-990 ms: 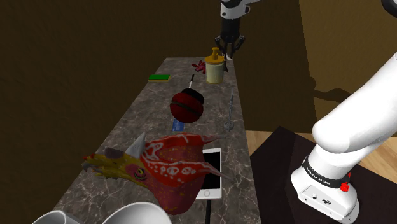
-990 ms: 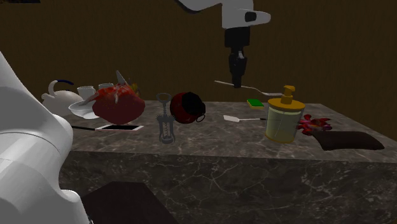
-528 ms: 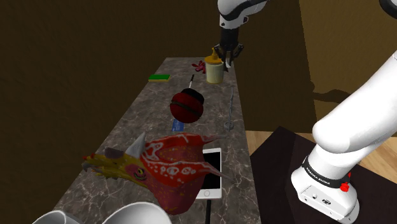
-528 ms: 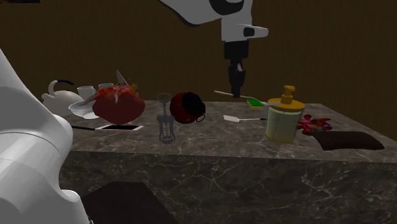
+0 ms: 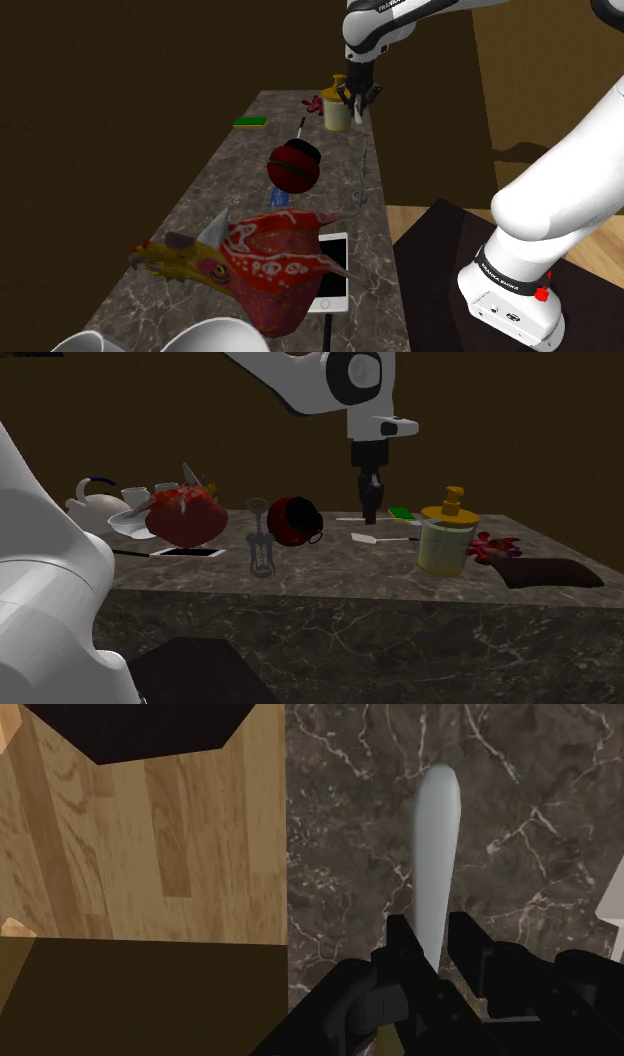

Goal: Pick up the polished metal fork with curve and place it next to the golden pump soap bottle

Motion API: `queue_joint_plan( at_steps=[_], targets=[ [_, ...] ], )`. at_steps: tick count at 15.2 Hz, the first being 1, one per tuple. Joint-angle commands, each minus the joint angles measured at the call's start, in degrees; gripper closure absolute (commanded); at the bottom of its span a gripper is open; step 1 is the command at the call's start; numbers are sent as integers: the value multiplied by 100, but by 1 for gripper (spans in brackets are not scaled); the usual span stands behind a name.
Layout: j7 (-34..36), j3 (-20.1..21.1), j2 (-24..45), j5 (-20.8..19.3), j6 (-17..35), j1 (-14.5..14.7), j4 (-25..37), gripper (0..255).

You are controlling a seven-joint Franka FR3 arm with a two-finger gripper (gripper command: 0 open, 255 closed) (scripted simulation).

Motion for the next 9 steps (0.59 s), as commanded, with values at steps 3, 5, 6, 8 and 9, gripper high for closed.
queue_joint_plan(
  at_steps=[3,5,6,8,9],
  targets=[
    [42,15,86,-28,321,4,-239,255],
    [60,21,135,-46,474,4,-344,255],
    [70,24,162,-55,550,4,-395,255],
    [91,29,220,-76,703,4,-493,255],
    [103,32,250,-88,779,4,-540,255]
  ],
)
